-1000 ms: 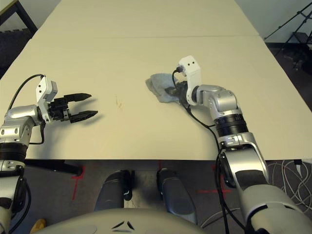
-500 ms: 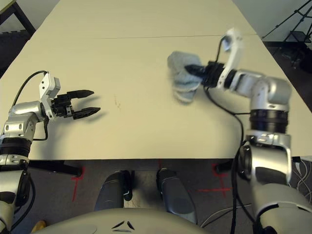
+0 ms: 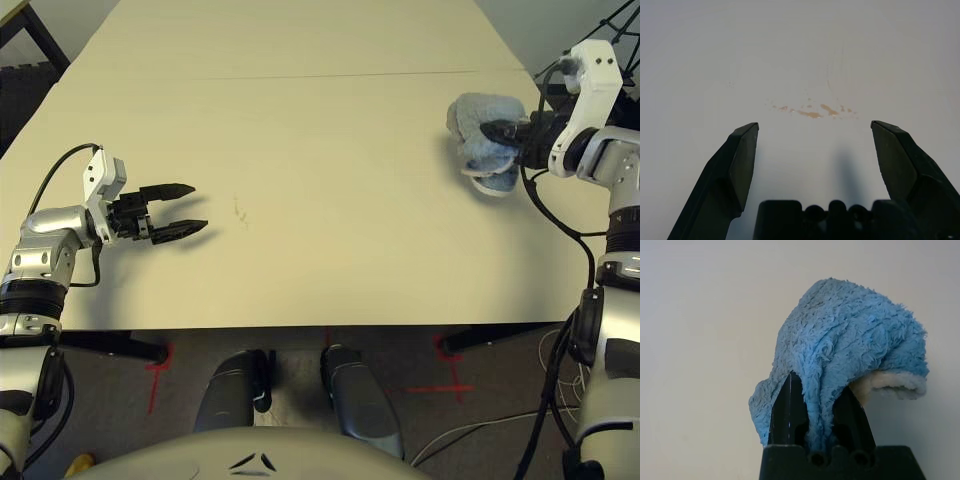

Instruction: Wipe the water off the table with a rag.

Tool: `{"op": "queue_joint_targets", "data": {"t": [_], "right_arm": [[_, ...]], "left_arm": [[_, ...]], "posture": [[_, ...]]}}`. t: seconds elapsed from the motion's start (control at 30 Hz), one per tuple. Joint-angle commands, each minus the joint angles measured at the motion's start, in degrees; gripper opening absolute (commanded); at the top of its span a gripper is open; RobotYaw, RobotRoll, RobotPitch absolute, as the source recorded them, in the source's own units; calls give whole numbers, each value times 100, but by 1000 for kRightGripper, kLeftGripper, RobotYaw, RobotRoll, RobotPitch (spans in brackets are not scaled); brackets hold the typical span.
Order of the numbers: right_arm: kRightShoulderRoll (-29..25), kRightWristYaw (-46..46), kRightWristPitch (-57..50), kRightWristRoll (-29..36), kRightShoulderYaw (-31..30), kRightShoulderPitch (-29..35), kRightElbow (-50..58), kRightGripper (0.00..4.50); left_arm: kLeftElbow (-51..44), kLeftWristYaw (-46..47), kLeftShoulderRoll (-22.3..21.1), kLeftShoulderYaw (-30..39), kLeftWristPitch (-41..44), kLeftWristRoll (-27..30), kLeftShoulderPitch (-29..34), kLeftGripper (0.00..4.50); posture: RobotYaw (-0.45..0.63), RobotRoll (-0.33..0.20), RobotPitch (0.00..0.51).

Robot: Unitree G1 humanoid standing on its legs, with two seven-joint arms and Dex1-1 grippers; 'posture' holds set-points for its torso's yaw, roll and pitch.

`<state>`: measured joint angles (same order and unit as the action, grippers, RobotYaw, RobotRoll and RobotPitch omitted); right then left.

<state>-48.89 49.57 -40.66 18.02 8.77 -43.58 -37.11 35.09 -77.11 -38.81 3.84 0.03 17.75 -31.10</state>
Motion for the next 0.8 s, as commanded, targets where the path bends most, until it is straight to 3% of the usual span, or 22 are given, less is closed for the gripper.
{"op": "queue_joint_targets", "data": {"t": [0.03, 0.37, 0.5, 0.73, 0.8], "right_arm": [[58, 99, 80, -71, -53, 248, -53, 203], [257, -174, 247, -335, -143, 753, -208, 203], [266, -313, 179, -367, -85, 774, -153, 1525], [-318, -96, 135, -137, 289, 351, -9, 4209], [-467, -4, 189, -126, 344, 281, -29, 4477]], "left_arm": [[18, -45, -59, -15, -9, -60, 61, 4500], [17, -62, -90, -29, 24, -66, 44, 4500], [49, -51, -78, -40, 33, -76, -25, 4500], [23, 29, -105, 169, 308, 133, -160, 4500], [-14, 114, -91, 298, 457, 251, -208, 4500]], "posture": [[-217, 0, 140], [-225, 0, 141], [-227, 0, 140], [-230, 0, 139], [-231, 0, 141]]}}
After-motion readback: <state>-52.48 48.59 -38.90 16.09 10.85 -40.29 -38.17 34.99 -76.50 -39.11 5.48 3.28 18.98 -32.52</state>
